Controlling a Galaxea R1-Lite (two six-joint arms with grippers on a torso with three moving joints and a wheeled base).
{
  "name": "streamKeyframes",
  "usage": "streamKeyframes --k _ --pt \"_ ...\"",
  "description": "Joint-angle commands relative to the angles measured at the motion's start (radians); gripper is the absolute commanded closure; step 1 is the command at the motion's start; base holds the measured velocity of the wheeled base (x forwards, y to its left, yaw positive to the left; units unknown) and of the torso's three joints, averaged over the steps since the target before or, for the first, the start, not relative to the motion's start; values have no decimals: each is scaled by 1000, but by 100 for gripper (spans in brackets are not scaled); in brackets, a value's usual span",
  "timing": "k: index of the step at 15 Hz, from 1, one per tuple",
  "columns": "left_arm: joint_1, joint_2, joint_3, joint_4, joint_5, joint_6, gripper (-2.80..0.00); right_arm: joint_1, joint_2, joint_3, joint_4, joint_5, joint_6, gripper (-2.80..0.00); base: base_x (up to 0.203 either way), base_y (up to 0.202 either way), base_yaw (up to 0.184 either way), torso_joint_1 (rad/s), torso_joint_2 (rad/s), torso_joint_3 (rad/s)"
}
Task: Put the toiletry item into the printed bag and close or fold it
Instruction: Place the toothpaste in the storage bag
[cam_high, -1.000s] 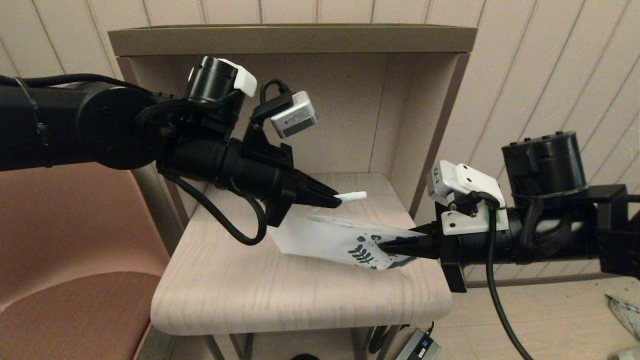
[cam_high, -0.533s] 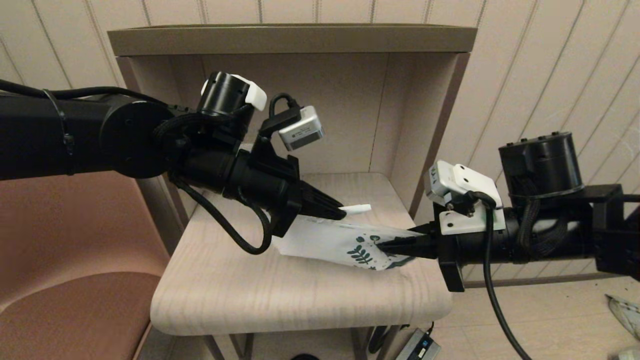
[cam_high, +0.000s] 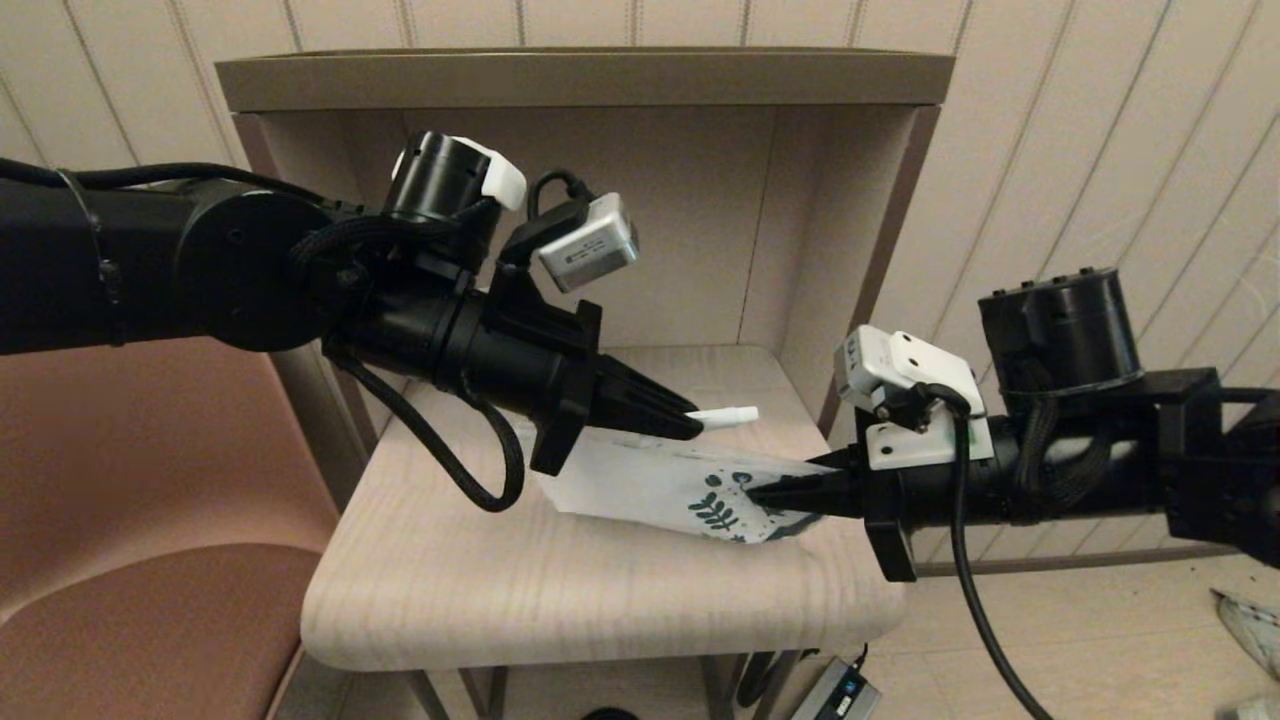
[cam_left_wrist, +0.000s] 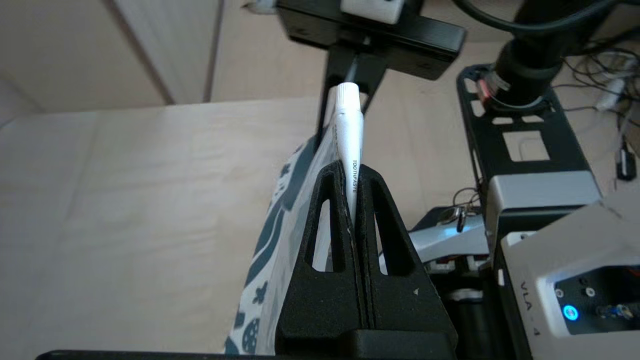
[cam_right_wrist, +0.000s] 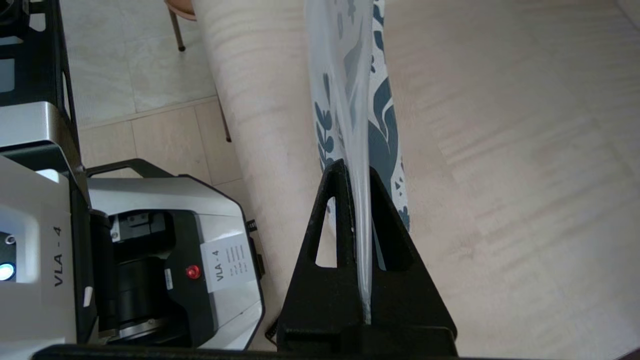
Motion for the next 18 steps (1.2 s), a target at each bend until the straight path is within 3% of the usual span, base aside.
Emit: streamKeyframes --k 1,18 --pt "0 12 4 2 -9 16 0 3 3 -3 -1 5 -3 0 0 0 0 0 0 0" --pt "10 67 21 -4 4 36 0 5 8 2 -1 17 0 0 0 0 0 0 0 0"
